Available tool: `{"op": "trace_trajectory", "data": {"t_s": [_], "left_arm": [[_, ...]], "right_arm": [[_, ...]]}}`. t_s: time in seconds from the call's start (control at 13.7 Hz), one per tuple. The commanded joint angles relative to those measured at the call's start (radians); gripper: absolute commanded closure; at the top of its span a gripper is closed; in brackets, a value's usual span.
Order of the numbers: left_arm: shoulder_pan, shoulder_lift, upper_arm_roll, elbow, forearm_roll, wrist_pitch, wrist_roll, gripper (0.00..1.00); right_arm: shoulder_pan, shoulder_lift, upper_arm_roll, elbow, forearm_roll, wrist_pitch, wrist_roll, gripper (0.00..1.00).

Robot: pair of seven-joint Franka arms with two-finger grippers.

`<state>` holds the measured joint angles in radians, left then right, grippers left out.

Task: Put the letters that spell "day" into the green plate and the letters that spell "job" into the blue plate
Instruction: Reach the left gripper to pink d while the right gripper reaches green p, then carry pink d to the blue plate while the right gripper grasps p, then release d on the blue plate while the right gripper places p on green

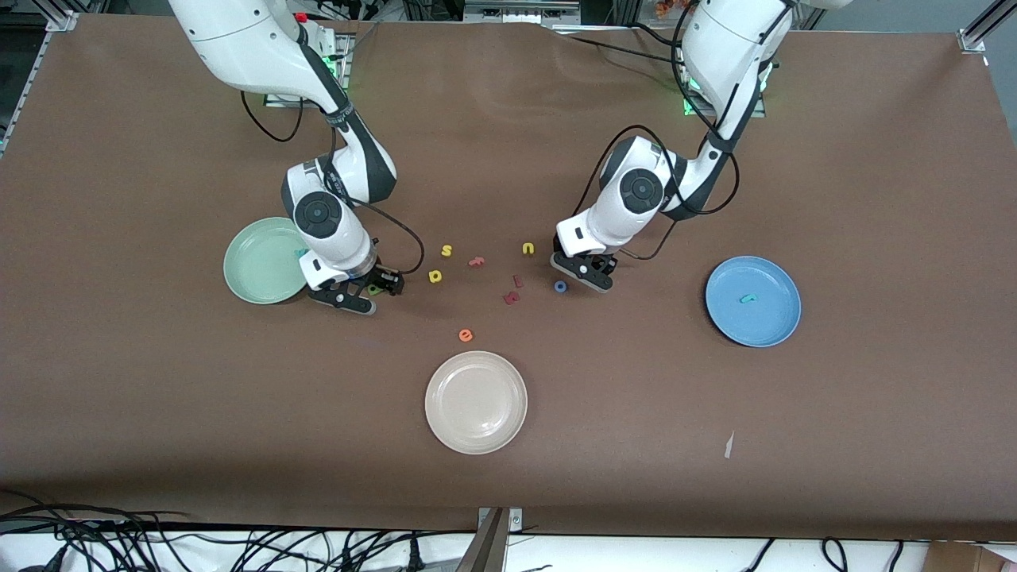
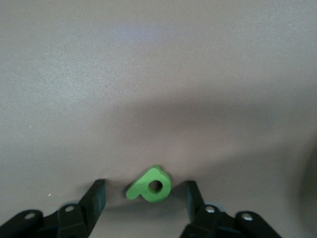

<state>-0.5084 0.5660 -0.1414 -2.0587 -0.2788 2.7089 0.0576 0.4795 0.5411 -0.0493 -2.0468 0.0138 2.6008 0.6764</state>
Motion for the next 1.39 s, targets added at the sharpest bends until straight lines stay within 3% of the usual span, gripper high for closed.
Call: {"op": "trace_trajectory", "data": {"t_s": [0.0, 0.07, 0.22, 0.73, 1.03, 1.1, 1.17, 1.25, 1.32], "left_arm": [[0.001, 0.015, 0.029, 0.003, 0.035, 0.003, 0.002, 0.85], [0.004, 0.012, 0.036, 0.003, 0.038, 0.002, 0.004, 0.94], [0.031, -0.011, 0.048, 0.003, 0.04, -0.011, 0.017, 0.99], [0.356, -0.198, 0.051, 0.009, 0.041, -0.329, 0.278, 0.98], [0.478, -0.222, 0.138, -0.007, 0.056, -0.486, 0.548, 0.91], [0.482, -0.221, 0.154, -0.03, 0.056, -0.486, 0.585, 0.77], [0.482, -0.219, 0.161, -0.035, 0.056, -0.486, 0.588, 0.38], [0.482, -0.218, 0.161, -0.04, 0.056, -0.486, 0.584, 0.13], [0.478, -0.218, 0.161, -0.034, 0.056, -0.486, 0.581, 0.13]], "right_arm": [[-0.015, 0.013, 0.008, 0.014, 0.014, 0.004, -0.035, 0.66], [-0.018, 0.011, 0.008, 0.016, 0.014, 0.004, -0.04, 0.7], [-0.018, 0.011, 0.008, 0.016, 0.014, 0.004, -0.041, 0.72], [-0.018, -0.001, 0.008, 0.017, 0.011, -0.004, -0.061, 0.78], [-0.019, -0.053, -0.001, 0.025, 0.012, -0.096, -0.096, 0.79], [-0.019, -0.072, -0.006, 0.036, 0.012, -0.146, -0.122, 0.79], [-0.021, -0.093, -0.03, 0.037, 0.012, -0.192, -0.168, 0.79], [-0.022, -0.119, -0.055, 0.033, 0.015, -0.237, -0.235, 0.79], [-0.024, -0.145, -0.085, 0.027, 0.017, -0.286, -0.332, 0.79]]}}
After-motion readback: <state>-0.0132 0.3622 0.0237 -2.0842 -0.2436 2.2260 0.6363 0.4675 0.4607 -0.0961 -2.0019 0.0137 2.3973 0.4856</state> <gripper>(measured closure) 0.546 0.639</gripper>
